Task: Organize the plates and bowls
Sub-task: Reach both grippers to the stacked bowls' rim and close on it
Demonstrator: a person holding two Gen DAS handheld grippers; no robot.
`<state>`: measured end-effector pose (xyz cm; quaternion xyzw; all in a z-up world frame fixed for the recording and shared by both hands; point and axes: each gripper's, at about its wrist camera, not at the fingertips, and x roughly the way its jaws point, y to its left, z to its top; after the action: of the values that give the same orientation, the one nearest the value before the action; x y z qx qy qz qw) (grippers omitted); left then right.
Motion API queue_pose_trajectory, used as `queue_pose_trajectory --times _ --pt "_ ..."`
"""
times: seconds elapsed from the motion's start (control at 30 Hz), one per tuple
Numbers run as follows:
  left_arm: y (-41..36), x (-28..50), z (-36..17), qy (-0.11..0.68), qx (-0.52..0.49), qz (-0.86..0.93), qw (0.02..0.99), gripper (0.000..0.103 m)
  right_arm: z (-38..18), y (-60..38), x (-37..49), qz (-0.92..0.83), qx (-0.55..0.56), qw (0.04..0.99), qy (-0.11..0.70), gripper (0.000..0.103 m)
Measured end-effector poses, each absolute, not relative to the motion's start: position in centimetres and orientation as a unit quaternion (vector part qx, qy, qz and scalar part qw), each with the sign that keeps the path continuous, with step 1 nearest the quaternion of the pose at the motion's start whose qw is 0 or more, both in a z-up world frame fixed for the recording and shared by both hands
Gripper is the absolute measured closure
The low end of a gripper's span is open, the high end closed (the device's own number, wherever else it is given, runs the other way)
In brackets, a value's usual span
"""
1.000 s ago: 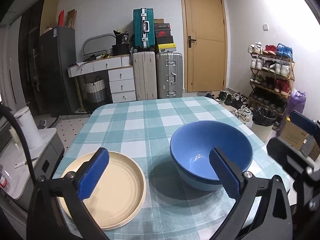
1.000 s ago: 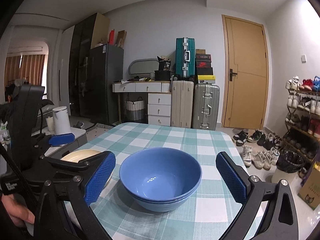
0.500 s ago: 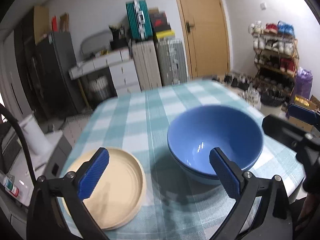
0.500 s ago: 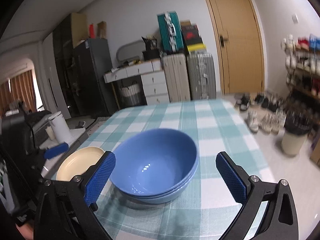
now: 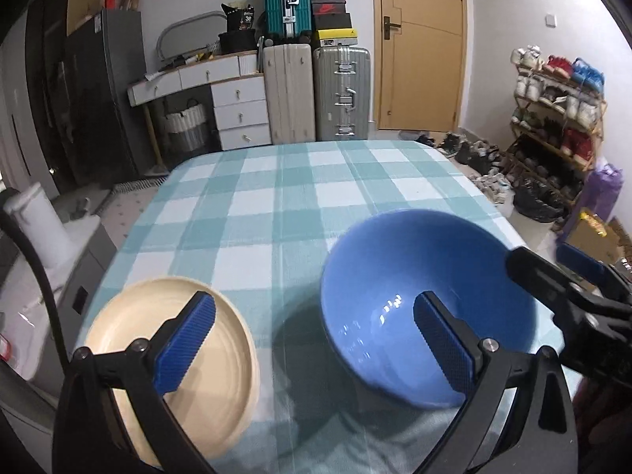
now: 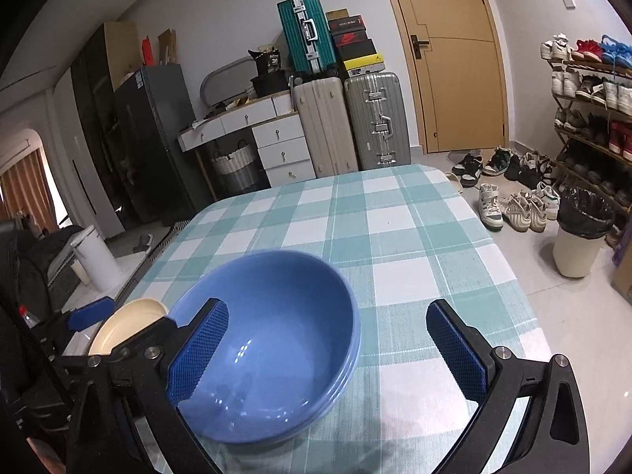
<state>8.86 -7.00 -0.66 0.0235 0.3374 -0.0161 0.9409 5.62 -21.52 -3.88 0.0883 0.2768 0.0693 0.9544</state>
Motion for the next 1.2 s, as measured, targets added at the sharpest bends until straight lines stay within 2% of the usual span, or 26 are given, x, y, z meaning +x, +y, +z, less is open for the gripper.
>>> queue_pose_trajectory --times 0.37,0.57,0.8,0.97,1.2 --pt "-5.0 12.7 -1.0 0.368 -0.020 -0.023 0.929 0.001 -5.0 -23.2 7.8 0.054 0.110 0.948 0.293 0.001" --pt "-5.1 14.8 -2.2 0.413 -0.042 -0.051 0.908 0.002 -6.7 -23.8 9.5 0.079 0.164 0.924 0.336 0.001" --pt "-6.3 15.2 -3.4 0.460 -0.034 -0.070 0.885 0.002 -7.7 -23.5 9.8 0.087 0.168 0.913 0.360 0.001" --pt "-5.6 15.7 -4.3 0.485 -0.082 -0.090 0.866 0.002 -9.0 -23.6 10.3 0.087 0.190 0.895 0.395 0.001" --pt "-5.7 15.7 -5.1 0.495 -0.071 -0.074 0.863 0.003 -9.9 -23.4 10.5 0.089 0.190 0.884 0.417 0.001"
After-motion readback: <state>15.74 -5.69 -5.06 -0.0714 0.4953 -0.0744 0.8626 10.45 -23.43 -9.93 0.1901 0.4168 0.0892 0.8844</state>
